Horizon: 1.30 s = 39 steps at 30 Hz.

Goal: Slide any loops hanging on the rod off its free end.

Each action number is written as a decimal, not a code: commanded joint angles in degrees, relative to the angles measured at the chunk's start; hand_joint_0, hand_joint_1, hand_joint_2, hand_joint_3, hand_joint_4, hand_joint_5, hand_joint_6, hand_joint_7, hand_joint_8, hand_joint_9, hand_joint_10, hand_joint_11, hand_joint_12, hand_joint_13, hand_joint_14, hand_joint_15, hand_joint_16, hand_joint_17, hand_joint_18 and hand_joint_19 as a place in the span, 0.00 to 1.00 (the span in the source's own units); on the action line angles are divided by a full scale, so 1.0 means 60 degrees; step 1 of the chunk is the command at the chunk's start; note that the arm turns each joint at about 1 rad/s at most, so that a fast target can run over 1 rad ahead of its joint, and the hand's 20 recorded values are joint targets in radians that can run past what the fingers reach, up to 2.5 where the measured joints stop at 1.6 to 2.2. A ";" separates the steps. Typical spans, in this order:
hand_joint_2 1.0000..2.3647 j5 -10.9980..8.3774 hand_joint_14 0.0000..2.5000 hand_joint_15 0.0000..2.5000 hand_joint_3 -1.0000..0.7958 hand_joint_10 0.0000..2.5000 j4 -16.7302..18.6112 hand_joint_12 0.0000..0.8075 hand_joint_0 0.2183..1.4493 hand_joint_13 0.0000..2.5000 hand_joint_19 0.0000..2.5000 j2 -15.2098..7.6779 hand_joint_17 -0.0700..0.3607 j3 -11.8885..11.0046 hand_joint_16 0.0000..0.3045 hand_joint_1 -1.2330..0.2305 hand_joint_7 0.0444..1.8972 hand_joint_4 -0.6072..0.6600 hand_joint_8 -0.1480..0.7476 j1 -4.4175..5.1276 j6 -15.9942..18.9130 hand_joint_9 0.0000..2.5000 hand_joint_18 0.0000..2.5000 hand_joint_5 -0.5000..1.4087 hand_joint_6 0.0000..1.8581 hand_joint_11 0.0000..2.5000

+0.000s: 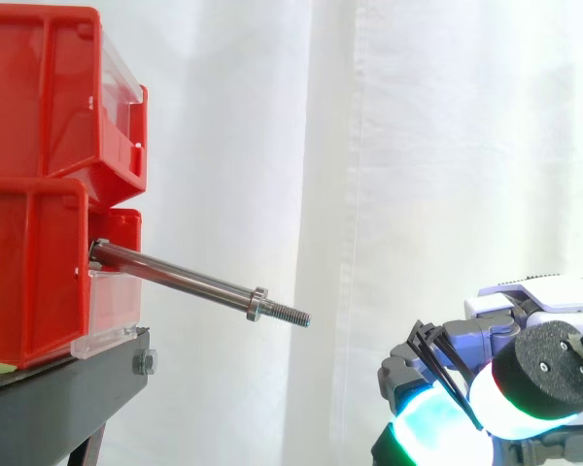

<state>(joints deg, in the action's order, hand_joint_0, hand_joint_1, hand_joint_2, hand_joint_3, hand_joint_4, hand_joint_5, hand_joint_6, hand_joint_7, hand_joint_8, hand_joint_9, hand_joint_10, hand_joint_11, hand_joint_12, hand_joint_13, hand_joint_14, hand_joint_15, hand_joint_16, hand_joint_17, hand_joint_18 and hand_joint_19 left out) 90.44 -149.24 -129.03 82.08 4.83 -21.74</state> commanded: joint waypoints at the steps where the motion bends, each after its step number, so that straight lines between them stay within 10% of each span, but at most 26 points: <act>1: 0.01 -0.0366 0.00 0.06 0.49 0.00 -0.0703 0.45 0.33 0.28 0.16 0.0251 0.43 0.0002 0.17 0.33 0.62 0.55 0.56 0.0089 0.0928 0.42 0.34 0.19 0.49 0.20; 8: 0.01 -0.1128 0.00 0.07 0.44 0.01 -0.1743 0.41 0.36 0.27 0.17 0.0705 0.39 -0.0188 0.14 0.31 0.63 0.50 0.52 0.0324 0.2026 0.41 0.32 0.19 0.49 0.21; 39: 0.00 -0.1347 0.00 0.06 0.28 0.01 -0.2022 0.41 0.35 0.26 0.16 0.0705 0.39 -0.0525 0.14 0.36 0.60 0.57 0.51 0.0412 0.2656 0.40 0.31 0.19 0.49 0.21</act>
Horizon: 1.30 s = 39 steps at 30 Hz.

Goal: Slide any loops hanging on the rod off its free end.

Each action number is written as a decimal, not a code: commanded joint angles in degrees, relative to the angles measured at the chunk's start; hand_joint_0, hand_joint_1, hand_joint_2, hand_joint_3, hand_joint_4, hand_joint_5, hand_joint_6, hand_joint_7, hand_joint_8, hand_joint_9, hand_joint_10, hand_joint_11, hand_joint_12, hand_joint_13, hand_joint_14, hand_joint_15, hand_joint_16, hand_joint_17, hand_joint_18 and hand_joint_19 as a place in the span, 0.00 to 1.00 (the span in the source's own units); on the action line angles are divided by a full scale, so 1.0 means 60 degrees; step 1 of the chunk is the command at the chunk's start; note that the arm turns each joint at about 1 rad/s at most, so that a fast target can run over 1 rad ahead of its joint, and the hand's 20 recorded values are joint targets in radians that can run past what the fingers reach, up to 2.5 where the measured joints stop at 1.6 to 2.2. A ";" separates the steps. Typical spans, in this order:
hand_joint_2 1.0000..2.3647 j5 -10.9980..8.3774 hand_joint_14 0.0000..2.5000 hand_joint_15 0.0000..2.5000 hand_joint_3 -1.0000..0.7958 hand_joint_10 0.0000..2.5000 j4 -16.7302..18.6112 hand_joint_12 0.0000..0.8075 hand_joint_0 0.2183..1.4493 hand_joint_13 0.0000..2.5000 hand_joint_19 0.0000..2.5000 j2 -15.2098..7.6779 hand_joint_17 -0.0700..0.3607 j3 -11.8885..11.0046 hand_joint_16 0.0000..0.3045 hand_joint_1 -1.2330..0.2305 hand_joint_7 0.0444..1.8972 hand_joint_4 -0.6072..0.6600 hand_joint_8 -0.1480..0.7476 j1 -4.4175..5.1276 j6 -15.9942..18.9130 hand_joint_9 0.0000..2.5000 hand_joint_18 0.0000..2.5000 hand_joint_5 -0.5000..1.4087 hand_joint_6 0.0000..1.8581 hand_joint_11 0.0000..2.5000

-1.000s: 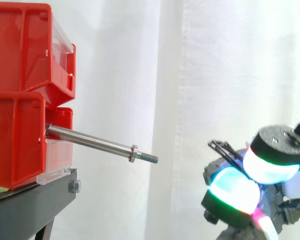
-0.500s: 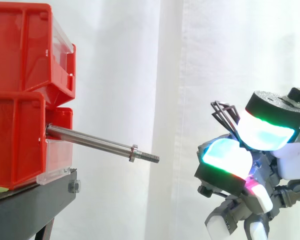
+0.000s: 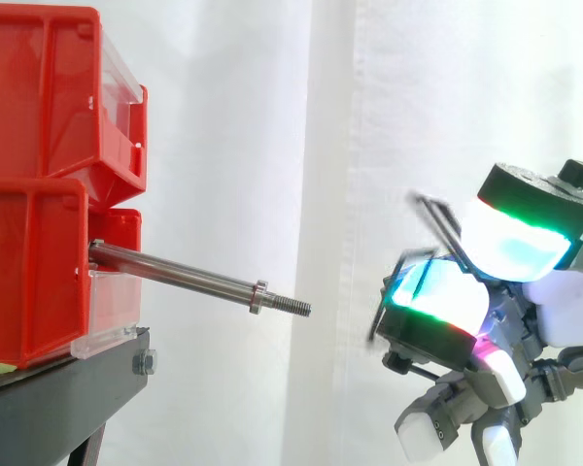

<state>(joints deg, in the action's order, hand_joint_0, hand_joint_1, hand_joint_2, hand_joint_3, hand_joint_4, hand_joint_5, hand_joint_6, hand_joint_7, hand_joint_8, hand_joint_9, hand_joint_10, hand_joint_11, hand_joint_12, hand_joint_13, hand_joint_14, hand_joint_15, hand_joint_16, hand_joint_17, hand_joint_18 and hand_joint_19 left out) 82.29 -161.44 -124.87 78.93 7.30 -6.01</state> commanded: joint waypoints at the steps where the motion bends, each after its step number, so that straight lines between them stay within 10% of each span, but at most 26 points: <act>1: 0.00 -0.0005 0.00 0.06 0.28 0.01 0.0013 0.41 0.35 0.26 0.16 0.0011 0.39 0.0000 0.14 0.37 0.60 0.57 0.51 0.0000 0.0094 0.40 0.31 0.19 0.49 0.21; 39: 0.01 -0.0019 0.00 0.06 0.36 0.01 -0.0192 0.42 0.37 0.23 0.15 -0.0004 0.40 -0.0088 0.15 0.27 0.57 0.57 0.51 0.0000 0.0475 0.35 0.29 0.17 0.49 0.20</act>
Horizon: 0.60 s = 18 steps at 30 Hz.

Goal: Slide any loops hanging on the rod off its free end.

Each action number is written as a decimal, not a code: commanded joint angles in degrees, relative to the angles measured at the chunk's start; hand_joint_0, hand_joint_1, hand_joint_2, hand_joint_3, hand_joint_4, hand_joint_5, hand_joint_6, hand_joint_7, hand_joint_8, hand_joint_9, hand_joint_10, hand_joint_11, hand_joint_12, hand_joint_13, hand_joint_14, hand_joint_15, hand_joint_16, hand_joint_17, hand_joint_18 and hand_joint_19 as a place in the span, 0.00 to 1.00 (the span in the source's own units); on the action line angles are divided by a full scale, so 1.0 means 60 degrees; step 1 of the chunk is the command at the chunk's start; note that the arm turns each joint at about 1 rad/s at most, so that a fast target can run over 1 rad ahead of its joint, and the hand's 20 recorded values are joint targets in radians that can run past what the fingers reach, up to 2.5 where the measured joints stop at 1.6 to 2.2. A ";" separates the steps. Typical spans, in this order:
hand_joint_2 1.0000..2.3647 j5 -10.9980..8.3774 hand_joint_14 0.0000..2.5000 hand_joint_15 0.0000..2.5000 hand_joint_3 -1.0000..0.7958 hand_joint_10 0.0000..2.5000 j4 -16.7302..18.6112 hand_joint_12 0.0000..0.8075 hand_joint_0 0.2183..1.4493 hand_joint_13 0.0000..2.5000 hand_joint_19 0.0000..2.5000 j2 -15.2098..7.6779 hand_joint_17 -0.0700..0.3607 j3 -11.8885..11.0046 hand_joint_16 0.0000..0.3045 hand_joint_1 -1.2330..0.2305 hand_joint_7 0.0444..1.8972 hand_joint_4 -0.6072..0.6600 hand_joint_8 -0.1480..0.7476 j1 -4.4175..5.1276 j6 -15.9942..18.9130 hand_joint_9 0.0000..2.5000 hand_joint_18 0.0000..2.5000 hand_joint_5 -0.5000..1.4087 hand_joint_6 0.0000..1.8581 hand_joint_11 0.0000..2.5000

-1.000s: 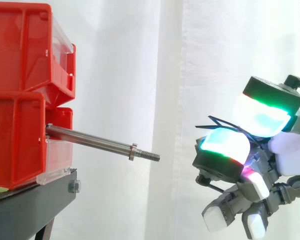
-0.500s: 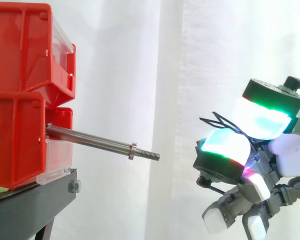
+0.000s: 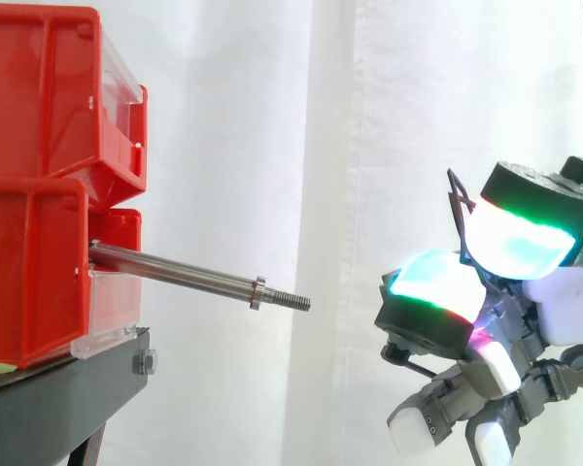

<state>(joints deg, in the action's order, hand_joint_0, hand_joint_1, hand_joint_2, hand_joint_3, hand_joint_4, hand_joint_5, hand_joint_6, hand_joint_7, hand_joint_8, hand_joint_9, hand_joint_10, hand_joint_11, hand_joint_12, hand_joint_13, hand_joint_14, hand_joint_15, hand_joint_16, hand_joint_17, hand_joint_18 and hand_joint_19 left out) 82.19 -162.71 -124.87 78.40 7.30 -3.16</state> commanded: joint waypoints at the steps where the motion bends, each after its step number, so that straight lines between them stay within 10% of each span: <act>1: 0.01 -0.0003 0.00 0.06 0.37 0.01 0.0019 0.42 0.37 0.23 0.15 -0.0003 0.40 0.0000 0.15 0.26 0.56 0.58 0.51 0.0000 0.0000 0.34 0.29 0.17 0.49 0.20; 18: 0.01 -0.0047 0.00 0.06 0.34 0.00 0.0049 0.41 0.33 0.22 0.18 -0.0003 0.39 0.0000 0.14 0.39 0.57 0.60 0.52 0.0000 0.0000 0.36 0.28 0.18 0.48 0.19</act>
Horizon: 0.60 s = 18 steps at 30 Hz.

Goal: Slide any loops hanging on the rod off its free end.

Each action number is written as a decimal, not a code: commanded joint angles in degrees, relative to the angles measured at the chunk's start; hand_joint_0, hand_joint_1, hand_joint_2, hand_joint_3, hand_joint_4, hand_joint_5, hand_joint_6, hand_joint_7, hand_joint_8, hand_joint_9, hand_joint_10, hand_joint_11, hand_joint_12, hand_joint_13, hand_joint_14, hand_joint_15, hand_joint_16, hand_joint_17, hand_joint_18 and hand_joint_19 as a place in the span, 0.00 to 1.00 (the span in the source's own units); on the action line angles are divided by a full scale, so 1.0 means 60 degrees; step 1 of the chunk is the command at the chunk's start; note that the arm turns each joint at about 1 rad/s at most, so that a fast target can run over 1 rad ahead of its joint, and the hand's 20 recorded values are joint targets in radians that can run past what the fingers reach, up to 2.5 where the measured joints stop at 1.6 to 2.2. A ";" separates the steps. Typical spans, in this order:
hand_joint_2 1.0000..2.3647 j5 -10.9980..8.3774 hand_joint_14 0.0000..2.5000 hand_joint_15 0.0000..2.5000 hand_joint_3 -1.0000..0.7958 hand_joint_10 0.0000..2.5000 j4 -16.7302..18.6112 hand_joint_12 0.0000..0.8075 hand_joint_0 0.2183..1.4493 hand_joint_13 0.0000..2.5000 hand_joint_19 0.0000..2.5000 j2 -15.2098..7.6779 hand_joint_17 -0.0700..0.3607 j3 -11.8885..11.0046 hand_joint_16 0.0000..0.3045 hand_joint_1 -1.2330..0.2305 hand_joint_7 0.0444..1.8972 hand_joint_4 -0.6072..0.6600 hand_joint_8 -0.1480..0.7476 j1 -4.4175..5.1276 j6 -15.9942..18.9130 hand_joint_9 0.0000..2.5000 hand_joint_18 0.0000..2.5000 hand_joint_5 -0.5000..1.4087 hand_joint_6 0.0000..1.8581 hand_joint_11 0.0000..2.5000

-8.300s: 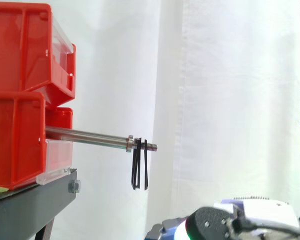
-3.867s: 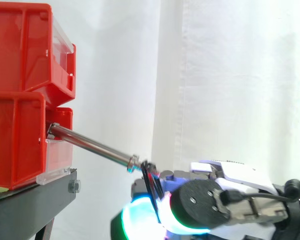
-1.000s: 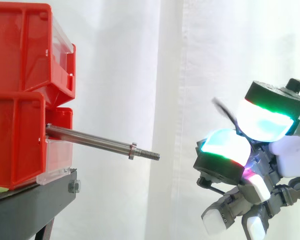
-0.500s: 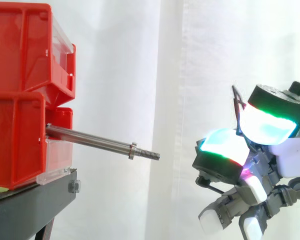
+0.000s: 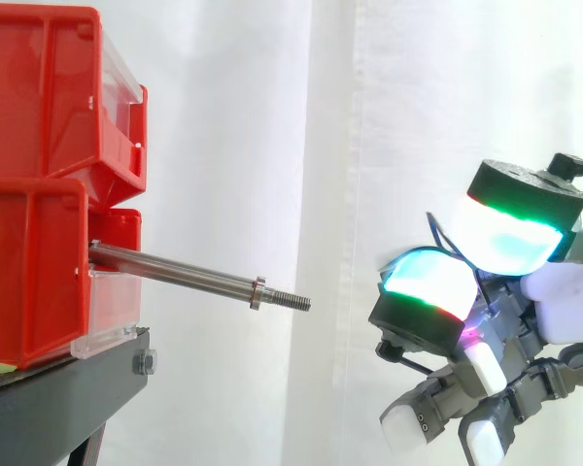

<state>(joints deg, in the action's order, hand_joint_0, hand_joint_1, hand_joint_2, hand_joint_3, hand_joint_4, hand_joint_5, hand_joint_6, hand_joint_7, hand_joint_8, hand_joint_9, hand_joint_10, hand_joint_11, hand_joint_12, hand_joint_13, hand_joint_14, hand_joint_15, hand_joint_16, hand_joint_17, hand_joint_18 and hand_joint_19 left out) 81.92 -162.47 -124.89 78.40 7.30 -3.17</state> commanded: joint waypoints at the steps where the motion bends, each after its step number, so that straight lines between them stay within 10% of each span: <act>1: 0.01 0.0000 0.00 0.06 0.34 0.01 0.0008 0.41 0.32 0.22 0.18 -0.0001 0.39 0.0000 0.14 0.40 0.57 0.60 0.51 0.0000 0.0000 0.36 0.28 0.18 0.48 0.19; 18: 0.01 0.0000 0.00 0.04 0.40 0.00 0.0023 0.40 0.35 0.20 0.17 -0.0001 0.39 0.0000 0.14 0.31 0.54 0.62 0.51 0.0014 0.0000 0.32 0.27 0.16 0.48 0.18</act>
<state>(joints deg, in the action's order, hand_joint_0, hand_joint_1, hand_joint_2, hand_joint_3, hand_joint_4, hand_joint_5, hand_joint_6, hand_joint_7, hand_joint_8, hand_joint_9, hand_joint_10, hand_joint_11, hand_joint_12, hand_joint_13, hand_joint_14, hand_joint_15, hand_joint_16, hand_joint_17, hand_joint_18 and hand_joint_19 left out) 81.92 -162.34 -124.89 78.40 7.31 -3.16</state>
